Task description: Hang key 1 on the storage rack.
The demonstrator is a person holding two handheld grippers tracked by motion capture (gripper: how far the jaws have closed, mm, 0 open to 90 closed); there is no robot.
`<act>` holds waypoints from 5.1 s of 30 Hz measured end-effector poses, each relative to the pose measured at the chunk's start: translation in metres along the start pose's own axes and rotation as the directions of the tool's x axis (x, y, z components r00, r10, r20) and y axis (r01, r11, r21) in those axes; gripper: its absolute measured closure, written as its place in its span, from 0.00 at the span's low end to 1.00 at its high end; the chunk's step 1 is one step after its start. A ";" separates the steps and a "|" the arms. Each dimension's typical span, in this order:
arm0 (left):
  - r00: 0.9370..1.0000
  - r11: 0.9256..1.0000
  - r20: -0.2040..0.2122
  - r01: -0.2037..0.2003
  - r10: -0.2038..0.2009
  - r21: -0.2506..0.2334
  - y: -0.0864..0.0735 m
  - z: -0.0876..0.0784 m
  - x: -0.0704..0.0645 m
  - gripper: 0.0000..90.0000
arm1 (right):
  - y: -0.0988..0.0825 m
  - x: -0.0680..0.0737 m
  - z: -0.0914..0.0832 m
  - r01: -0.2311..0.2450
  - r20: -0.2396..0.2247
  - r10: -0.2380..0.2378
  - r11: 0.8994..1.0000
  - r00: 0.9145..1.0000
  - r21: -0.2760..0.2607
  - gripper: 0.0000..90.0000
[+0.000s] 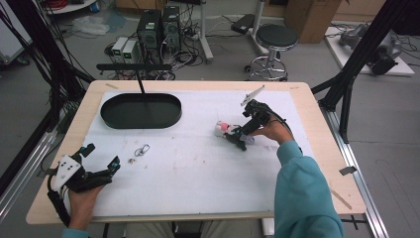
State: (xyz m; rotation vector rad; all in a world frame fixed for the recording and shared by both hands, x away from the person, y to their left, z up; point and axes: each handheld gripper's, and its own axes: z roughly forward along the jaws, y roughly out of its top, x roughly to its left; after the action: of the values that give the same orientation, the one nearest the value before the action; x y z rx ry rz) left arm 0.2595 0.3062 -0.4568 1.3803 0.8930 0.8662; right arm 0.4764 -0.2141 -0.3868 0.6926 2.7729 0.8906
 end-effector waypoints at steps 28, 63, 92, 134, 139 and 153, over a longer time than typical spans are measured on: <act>1.000 1.000 0.001 0.000 0.000 0.000 0.000 0.000 0.000 0.02 | 0.001 0.003 0.015 0.013 -0.065 -0.010 0.999 0.998 0.049 0.10; 1.000 1.000 0.004 0.001 -0.001 0.001 0.000 0.000 0.000 0.02 | 0.003 0.013 0.026 0.055 -0.088 -0.045 0.991 0.995 0.120 0.10; 1.000 1.000 0.003 -0.001 0.001 0.001 0.000 0.000 0.000 0.02 | 0.005 0.012 0.026 0.051 -0.094 -0.036 0.985 0.995 0.165 0.46; 0.870 0.968 0.490 -0.167 0.056 0.186 0.096 0.079 -0.029 0.02 | 0.046 0.075 -0.046 0.186 -0.213 -0.257 0.935 0.943 -0.303 0.46; 0.832 0.960 0.550 -0.208 0.072 0.189 0.110 0.100 -0.040 0.02 | 0.054 0.083 -0.041 0.207 -0.231 -0.283 0.930 0.931 -0.305 0.46; 0.741 0.950 0.669 -0.246 0.058 0.191 0.129 0.138 -0.068 0.02 | 0.065 0.101 -0.032 0.251 -0.270 -0.333 0.922 0.903 -0.296 0.46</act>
State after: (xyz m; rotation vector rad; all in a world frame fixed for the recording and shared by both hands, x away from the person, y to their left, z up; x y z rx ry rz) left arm 0.3573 0.1878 -0.3272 1.8551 0.3445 0.3133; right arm 0.4035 -0.1366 -0.3230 0.0845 2.8365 1.3559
